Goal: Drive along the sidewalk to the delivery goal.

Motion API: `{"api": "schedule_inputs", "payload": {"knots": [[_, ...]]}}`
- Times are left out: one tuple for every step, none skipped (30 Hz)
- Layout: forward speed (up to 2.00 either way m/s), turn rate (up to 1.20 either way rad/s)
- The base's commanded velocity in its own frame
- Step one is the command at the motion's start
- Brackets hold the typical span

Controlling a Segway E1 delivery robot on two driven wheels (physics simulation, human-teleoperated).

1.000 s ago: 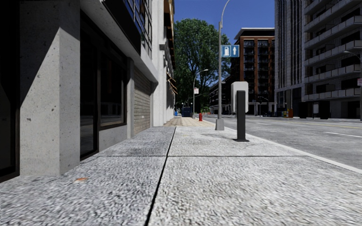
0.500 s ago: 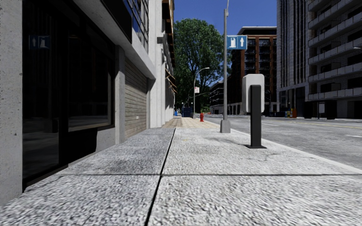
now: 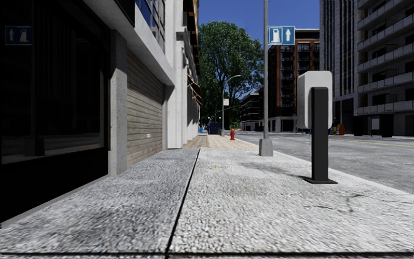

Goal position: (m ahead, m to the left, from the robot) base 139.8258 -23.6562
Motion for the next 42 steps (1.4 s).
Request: {"api": "schedule_inputs", "payload": {"knots": [[2.00,0.00],[2.00,0.00],[2.00,0.00],[2.00,0.00],[2.00,0.00],[2.00,0.00],[2.00,0.00],[2.00,0.00],[2.00,0.00],[2.00,0.00],[2.00,0.00],[2.00,0.00],[2.00,0.00],[2.00,0.00],[2.00,0.00],[2.00,0.00],[2.00,0.00],[2.00,0.00],[2.00,0.00],[2.00,0.00],[2.00,0.00],[2.00,0.00],[2.00,0.00],[2.00,0.00],[2.00,0.00],[2.00,0.00],[2.00,0.00],[2.00,0.00],[2.00,0.00],[2.00,0.00],[2.00,0.00],[2.00,0.00],[2.00,0.00],[2.00,0.00],[2.00,0.00],[2.00,0.00],[2.00,0.00],[2.00,0.00],[2.00,0.00],[2.00,0.00],[2.00,0.00],[2.00,0.00]]}}
